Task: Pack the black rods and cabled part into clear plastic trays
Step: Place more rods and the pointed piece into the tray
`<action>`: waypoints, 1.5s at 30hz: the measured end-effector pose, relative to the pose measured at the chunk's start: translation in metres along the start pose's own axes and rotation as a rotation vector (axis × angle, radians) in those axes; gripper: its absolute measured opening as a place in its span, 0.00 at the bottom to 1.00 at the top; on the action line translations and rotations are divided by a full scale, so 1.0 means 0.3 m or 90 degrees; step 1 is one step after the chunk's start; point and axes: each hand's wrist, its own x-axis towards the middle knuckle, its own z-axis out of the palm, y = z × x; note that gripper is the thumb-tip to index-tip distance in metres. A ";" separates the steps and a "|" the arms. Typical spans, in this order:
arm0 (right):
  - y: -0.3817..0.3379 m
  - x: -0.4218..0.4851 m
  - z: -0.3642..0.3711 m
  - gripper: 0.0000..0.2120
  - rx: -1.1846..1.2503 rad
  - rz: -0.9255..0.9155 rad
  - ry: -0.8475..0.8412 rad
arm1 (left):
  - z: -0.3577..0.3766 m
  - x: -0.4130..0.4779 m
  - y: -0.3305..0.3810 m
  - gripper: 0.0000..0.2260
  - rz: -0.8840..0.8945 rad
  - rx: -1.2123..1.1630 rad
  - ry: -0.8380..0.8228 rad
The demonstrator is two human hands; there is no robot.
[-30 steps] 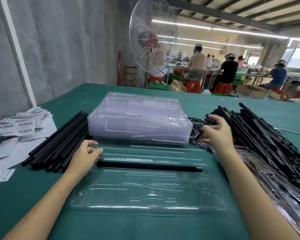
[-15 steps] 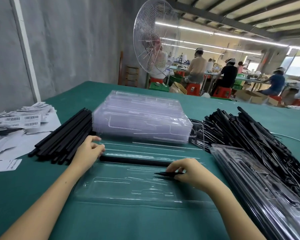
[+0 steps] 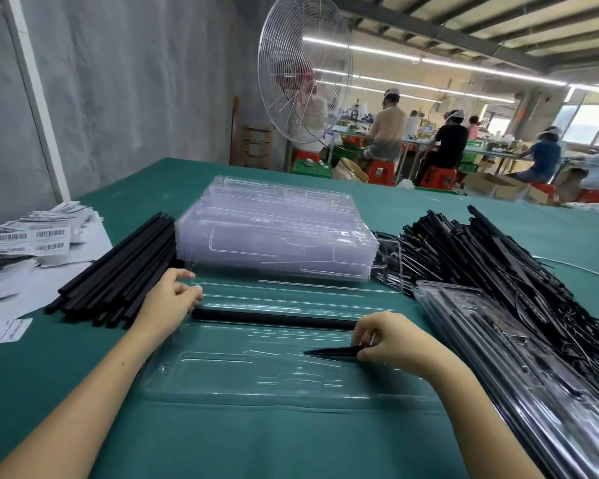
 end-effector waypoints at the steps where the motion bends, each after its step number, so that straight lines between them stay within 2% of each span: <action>1: 0.002 0.002 0.000 0.07 0.010 0.002 -0.005 | 0.000 0.000 0.001 0.08 0.000 -0.002 0.000; 11: 0.032 -0.009 -0.011 0.09 0.178 0.000 0.002 | -0.009 -0.021 0.023 0.11 0.021 -0.042 0.026; 19: 0.032 0.007 -0.009 0.10 0.113 0.003 0.002 | -0.008 -0.023 0.036 0.10 0.041 -0.019 0.046; 25: 0.005 0.045 -0.064 0.04 0.065 0.028 -0.077 | -0.007 -0.004 0.018 0.09 0.036 -0.033 0.065; 27: -0.007 0.077 -0.113 0.02 0.075 0.034 -0.092 | -0.007 0.006 0.013 0.10 0.034 -0.062 0.085; 30: -0.014 0.128 -0.183 0.05 0.139 0.047 -0.089 | -0.004 0.016 0.014 0.09 0.042 -0.075 0.089; 34: 0.016 0.186 -0.232 0.05 0.316 0.067 0.006 | 0.016 0.020 0.008 0.10 0.053 -0.057 0.059; 36: 0.040 0.217 -0.257 0.05 0.395 0.104 0.121 | 0.020 0.023 0.001 0.11 0.061 -0.056 0.051; 39: 0.126 0.262 -0.309 0.06 0.438 0.225 0.361 | 0.020 0.041 0.007 0.10 0.070 -0.065 0.046; 41: 0.203 0.275 -0.347 0.08 0.341 0.298 0.507 | 0.022 0.051 0.018 0.10 0.069 -0.078 0.039; 42: 0.244 0.273 -0.358 0.09 0.258 0.339 0.548 | 0.022 0.054 0.021 0.10 0.068 -0.084 0.037; 44: 0.321 0.253 -0.358 0.14 0.103 0.437 0.544 | 0.024 0.055 0.019 0.10 0.062 -0.091 0.036; 45: 0.361 0.237 -0.348 0.18 0.055 0.489 0.506 | 0.026 0.055 0.015 0.11 0.058 -0.096 0.037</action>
